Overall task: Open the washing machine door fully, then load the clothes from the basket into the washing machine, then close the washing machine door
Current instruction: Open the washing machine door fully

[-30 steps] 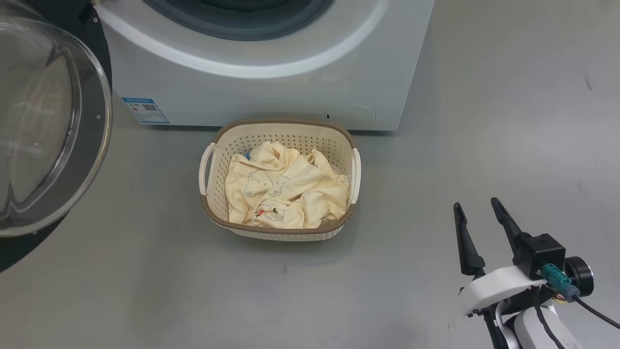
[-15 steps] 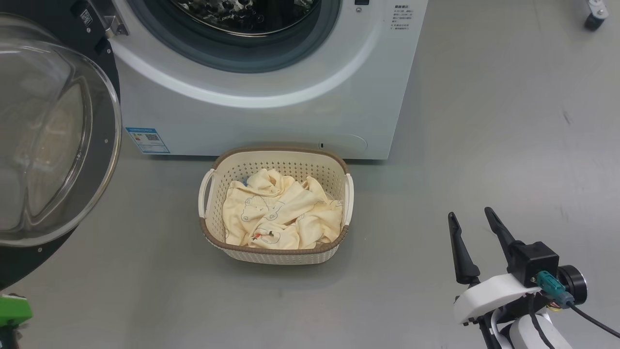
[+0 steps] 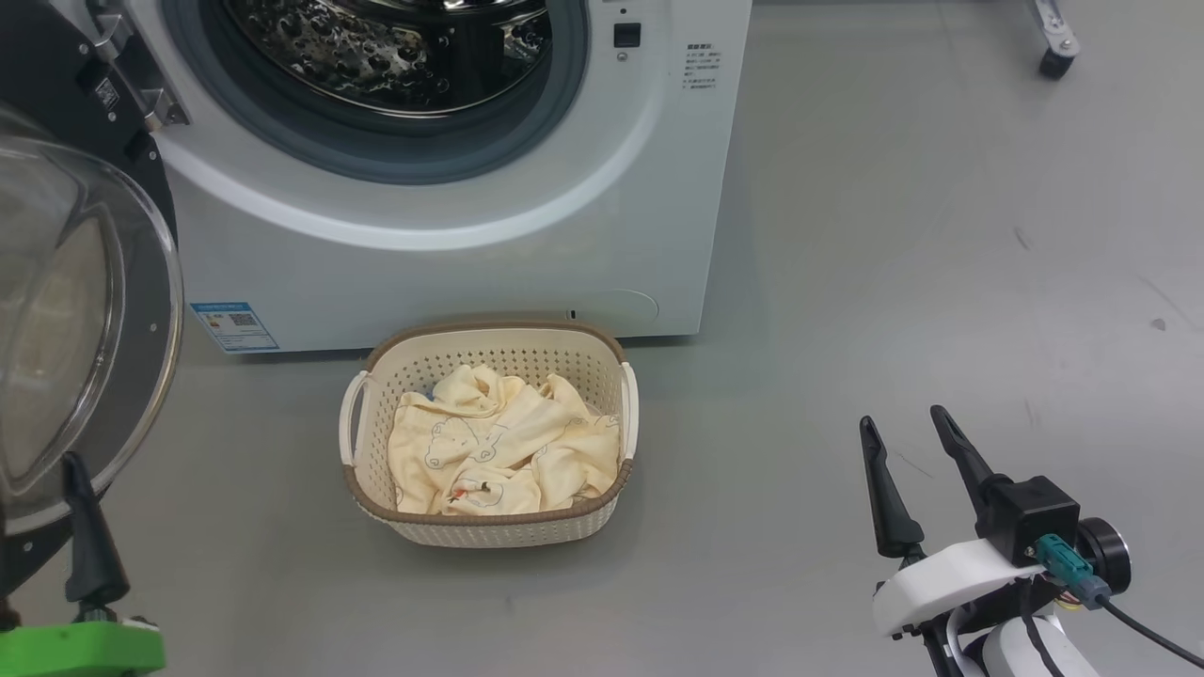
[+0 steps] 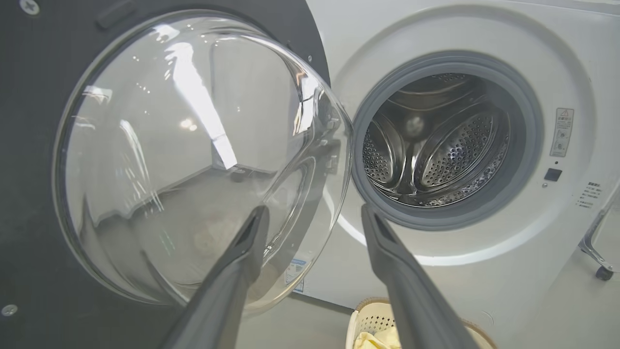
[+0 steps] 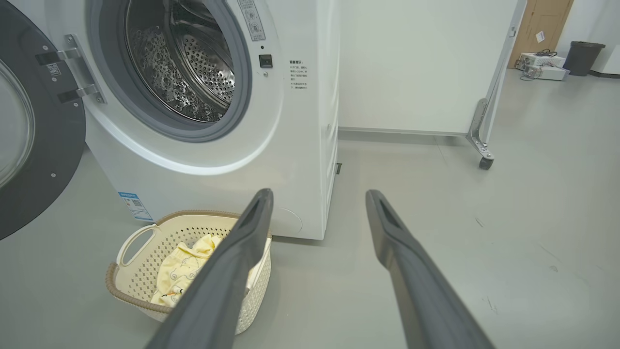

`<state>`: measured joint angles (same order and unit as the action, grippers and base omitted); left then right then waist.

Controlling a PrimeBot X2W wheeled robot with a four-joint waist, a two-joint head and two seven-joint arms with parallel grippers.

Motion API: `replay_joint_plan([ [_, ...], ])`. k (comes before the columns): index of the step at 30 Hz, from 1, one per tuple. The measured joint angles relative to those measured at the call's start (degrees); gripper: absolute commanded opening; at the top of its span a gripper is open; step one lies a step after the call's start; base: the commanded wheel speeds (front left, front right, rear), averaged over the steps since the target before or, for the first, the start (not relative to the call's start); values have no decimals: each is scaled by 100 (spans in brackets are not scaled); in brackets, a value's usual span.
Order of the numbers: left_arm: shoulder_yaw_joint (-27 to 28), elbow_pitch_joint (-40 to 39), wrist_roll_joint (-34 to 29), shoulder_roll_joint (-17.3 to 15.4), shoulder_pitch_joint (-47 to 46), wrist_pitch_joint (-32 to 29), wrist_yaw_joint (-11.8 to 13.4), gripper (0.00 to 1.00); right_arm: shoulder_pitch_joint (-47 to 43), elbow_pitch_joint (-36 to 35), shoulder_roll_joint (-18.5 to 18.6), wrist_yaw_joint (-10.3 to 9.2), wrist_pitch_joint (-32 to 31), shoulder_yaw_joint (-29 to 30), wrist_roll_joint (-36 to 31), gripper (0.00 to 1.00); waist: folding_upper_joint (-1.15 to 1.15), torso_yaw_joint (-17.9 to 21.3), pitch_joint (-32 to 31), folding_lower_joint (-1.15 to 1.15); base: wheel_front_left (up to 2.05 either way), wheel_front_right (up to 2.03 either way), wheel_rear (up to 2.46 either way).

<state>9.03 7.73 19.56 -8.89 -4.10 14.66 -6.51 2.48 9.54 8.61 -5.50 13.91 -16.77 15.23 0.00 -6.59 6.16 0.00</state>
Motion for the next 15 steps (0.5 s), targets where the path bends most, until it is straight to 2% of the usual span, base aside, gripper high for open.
replay_joint_plan([
  [8,-463,-213,-207,107,378,0,-45,100,-12,-104,-23,0,7,-25,-7,100,0,323,-136,0,0,0,0],
  [15,-691,-336,-381,65,733,0,-46,100,-149,-222,-18,-8,30,44,-12,100,0,626,-295,0,0,0,0],
])
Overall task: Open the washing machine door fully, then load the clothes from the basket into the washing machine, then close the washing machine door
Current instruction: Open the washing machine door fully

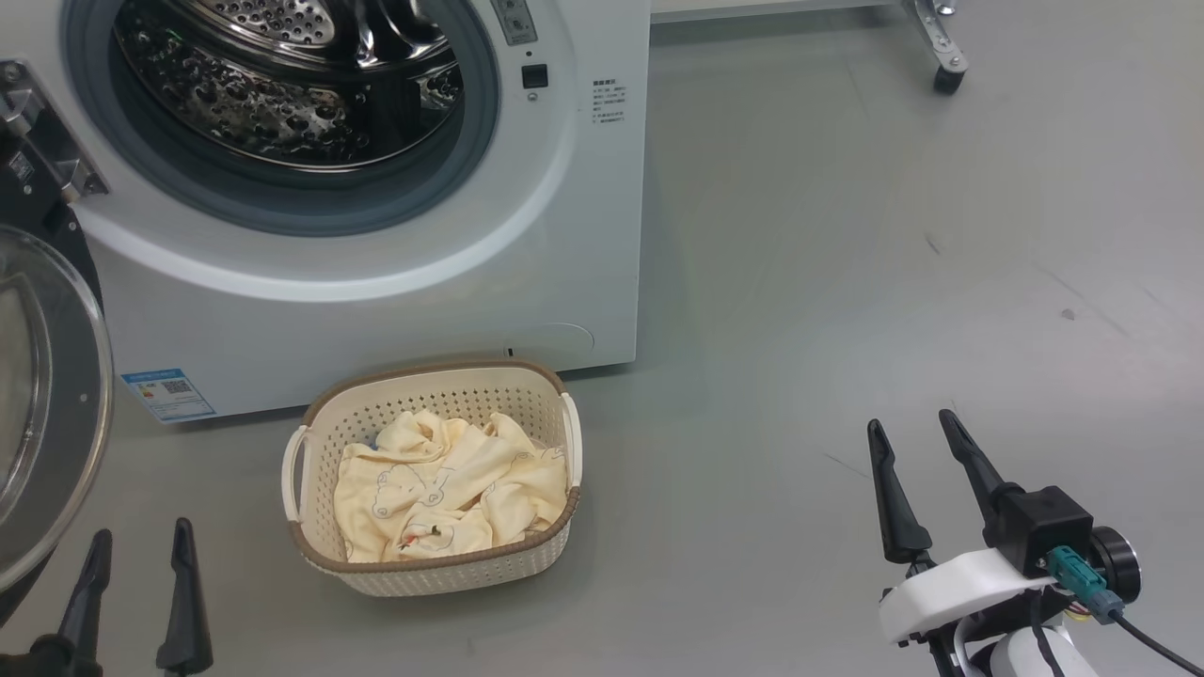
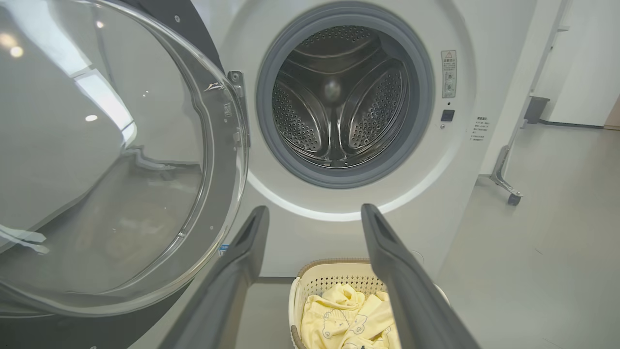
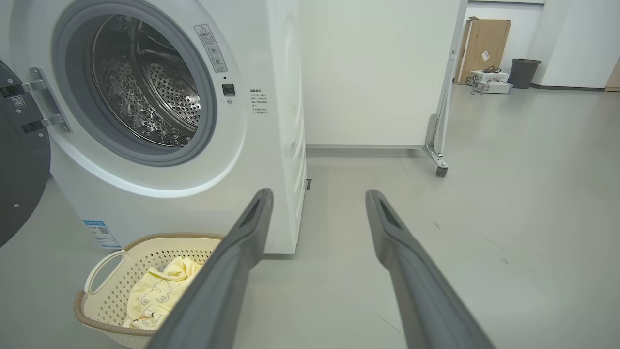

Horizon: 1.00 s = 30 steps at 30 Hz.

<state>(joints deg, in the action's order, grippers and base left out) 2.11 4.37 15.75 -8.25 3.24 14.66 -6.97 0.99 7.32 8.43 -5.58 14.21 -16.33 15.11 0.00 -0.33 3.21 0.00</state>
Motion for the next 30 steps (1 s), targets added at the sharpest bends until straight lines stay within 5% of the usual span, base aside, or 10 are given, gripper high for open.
replay_joint_plan([
  [11,-183,-68,-170,-60,318,0,0,100,-281,-248,70,-52,0,199,-52,100,0,351,-210,0,0,0,0],
  [30,-218,-215,-172,-29,421,-1,0,100,-409,-435,68,-57,0,255,-101,100,0,229,-248,0,0,0,0],
])
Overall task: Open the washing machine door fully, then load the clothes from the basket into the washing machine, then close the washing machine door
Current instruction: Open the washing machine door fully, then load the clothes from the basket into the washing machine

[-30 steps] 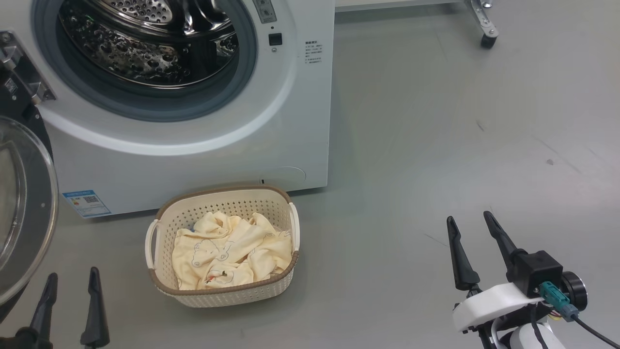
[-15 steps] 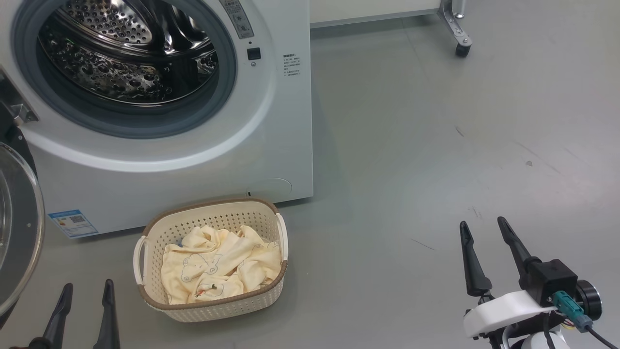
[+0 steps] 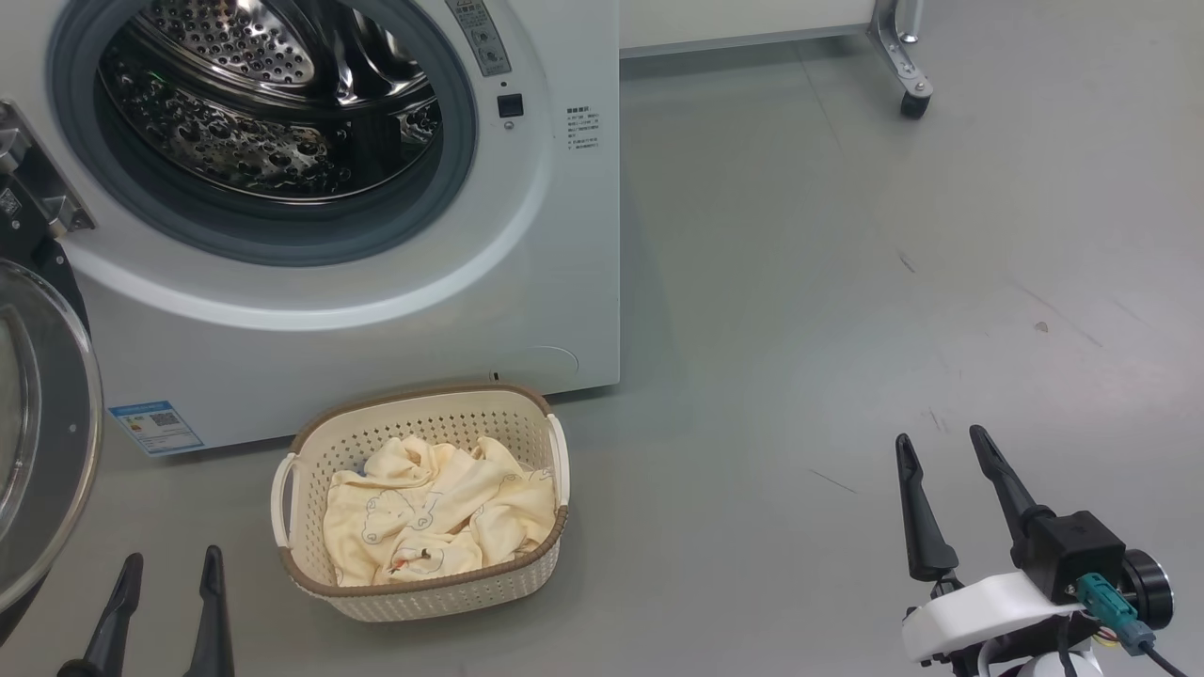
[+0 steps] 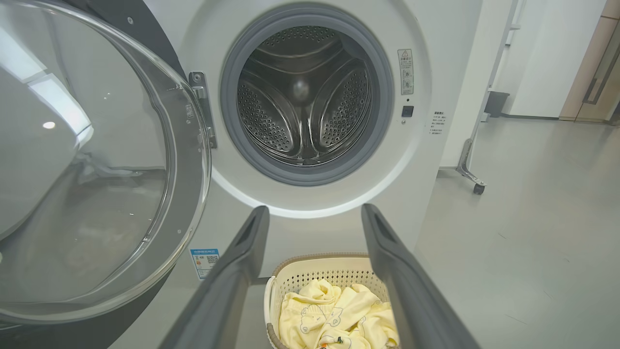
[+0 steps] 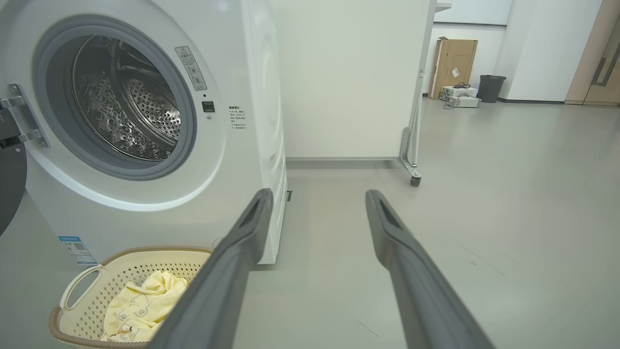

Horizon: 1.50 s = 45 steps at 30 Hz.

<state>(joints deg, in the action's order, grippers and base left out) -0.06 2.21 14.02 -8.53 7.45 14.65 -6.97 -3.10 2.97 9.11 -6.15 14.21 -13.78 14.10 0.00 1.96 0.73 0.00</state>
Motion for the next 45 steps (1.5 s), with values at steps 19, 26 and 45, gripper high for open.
replay_joint_plan([
  [19,89,1,-7,-2,14,0,0,100,-74,-67,-8,-33,0,11,-1,100,0,-96,-38,0,21,-15,-6],
  [26,98,0,-7,-1,15,0,0,100,-144,-75,-10,-40,0,11,-1,100,0,-126,-19,0,74,-62,-12],
  [45,364,-119,53,118,11,1,0,100,-144,-96,-31,-40,0,8,8,100,0,-185,69,0,122,-110,-12],
])
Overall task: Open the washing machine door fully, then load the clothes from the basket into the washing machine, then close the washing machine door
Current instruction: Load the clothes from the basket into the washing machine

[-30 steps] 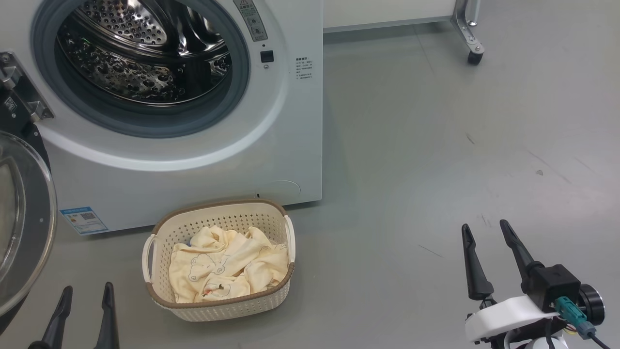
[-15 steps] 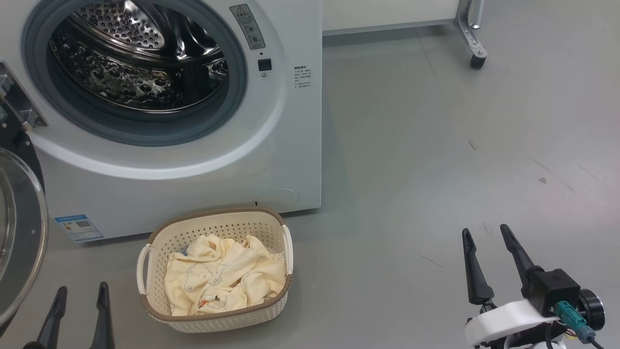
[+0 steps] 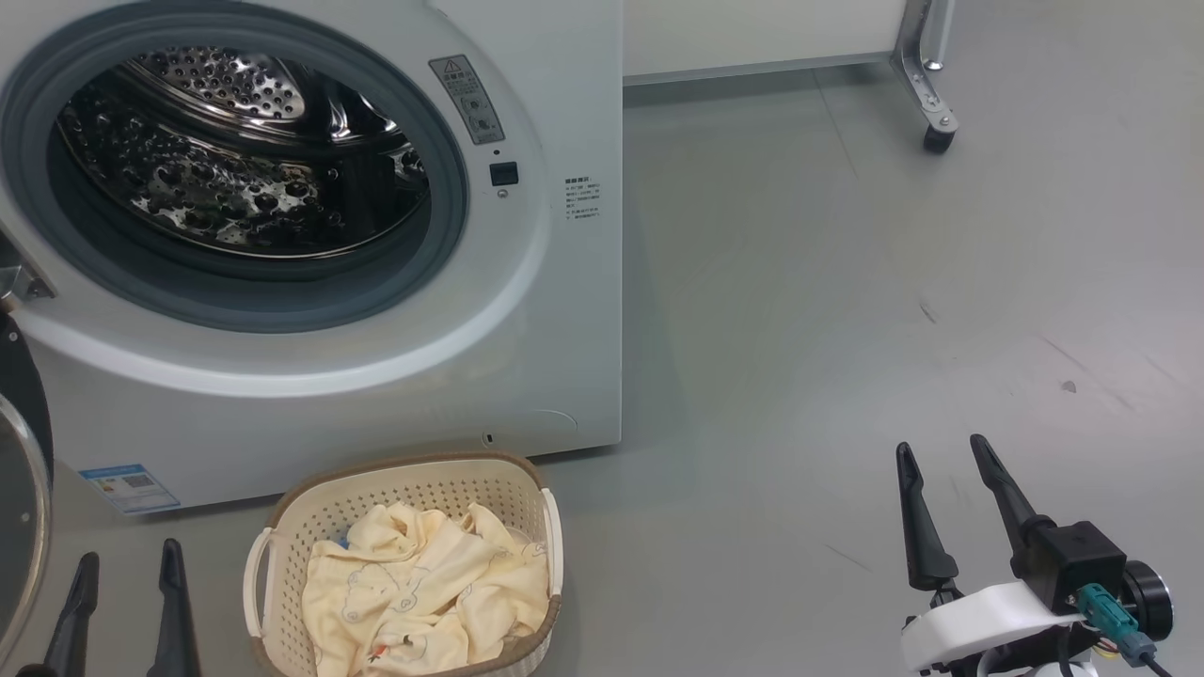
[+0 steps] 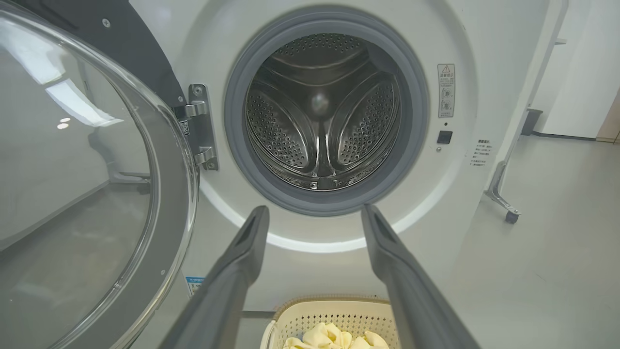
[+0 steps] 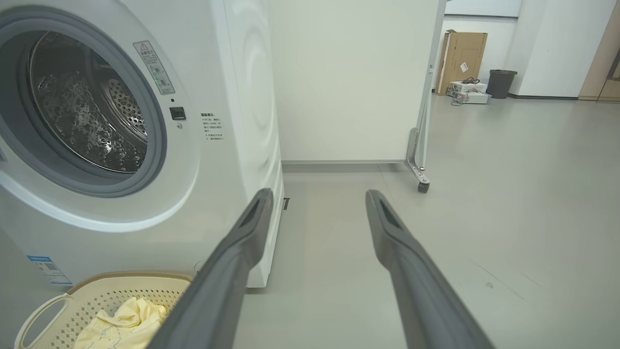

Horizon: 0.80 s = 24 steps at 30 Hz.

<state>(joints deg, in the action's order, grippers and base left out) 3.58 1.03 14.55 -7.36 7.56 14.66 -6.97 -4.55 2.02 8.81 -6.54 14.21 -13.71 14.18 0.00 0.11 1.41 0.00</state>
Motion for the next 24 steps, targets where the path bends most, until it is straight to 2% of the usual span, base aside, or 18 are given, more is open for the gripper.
replay_joint_plan([
  [12,167,-59,-8,62,-1,-1,0,100,0,0,-22,0,0,0,1,100,0,-24,97,0,94,-94,0],
  [24,154,-55,-8,145,-1,-1,0,100,1,12,-26,0,0,-8,1,100,0,-82,155,0,45,-45,0],
])
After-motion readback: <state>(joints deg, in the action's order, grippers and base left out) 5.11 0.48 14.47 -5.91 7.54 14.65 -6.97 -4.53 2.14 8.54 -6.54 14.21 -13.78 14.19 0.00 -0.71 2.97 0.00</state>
